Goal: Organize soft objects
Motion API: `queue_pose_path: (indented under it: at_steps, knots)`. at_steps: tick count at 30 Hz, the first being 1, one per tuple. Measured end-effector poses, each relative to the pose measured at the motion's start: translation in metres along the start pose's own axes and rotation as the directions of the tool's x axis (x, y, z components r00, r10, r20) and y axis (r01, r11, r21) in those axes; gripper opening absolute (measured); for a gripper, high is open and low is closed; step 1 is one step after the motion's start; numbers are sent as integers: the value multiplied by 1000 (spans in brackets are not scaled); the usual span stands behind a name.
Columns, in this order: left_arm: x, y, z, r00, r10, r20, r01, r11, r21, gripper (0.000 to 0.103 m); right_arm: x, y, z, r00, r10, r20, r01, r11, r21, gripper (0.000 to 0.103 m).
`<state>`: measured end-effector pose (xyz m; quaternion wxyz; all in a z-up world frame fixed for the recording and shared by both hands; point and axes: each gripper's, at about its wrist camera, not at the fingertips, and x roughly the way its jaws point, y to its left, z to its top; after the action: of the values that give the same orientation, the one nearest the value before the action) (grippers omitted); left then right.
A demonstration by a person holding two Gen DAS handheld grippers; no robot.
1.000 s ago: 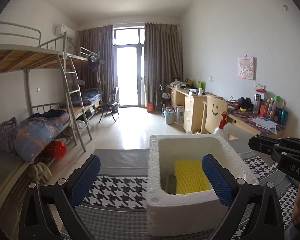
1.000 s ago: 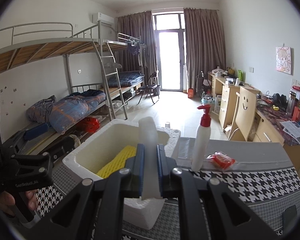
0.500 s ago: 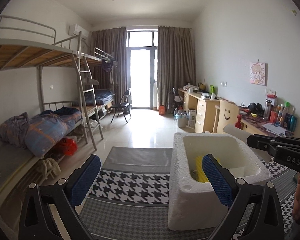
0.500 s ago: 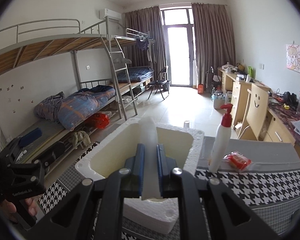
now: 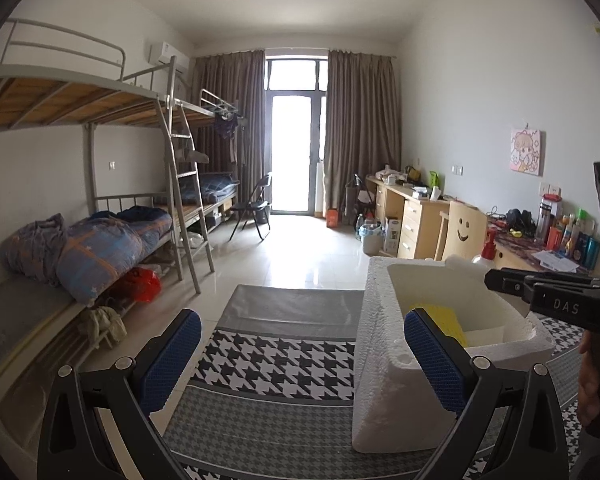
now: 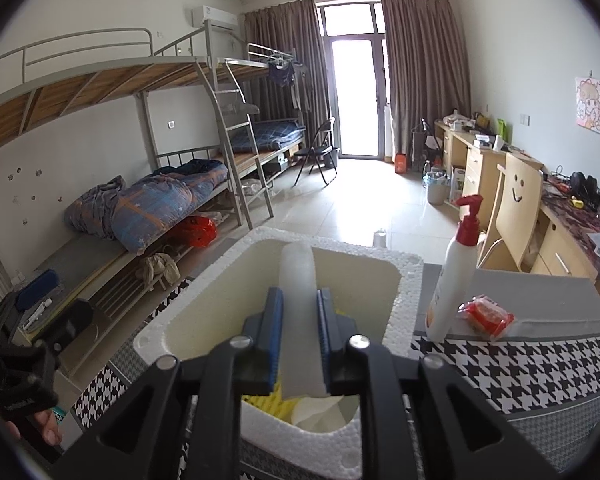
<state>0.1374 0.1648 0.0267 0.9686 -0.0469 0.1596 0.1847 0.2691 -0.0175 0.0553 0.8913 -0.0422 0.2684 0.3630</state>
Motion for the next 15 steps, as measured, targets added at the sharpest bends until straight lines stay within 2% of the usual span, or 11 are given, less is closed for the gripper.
queue_pose_path:
  at_steps: [2, 3, 4, 6, 7, 15]
  knots:
    - [0, 0, 0, 1000, 0, 0, 0, 1000, -2, 102, 4, 0, 1, 1000, -1, -7, 1, 1000, 7, 28]
    - [-1, 0, 0, 1000, -2, 0, 2, 1000, -4, 102, 5, -1, 1, 1000, 0, -13, 0, 1000, 12, 37]
    - [0, 1, 0, 1000, -2, 0, 2, 1000, -3, 102, 6, -2, 1, 1000, 2, -22, -1, 1000, 19, 54]
    - [0, 1, 0, 1000, 0, 0, 0, 1000, -1, 102, 3, -3, 0, 1000, 0, -7, 0, 999, 33, 76]
    - [0, 1, 0, 1000, 0, -1, 0, 1000, -4, 102, 0, -4, -1, 1000, -1, 7, 0, 999, 39, 80]
    - [-7, -8, 0, 1000, -27, 0, 27, 1000, -1, 102, -15, 1, -6, 999, -19, 27, 19, 1000, 4, 81]
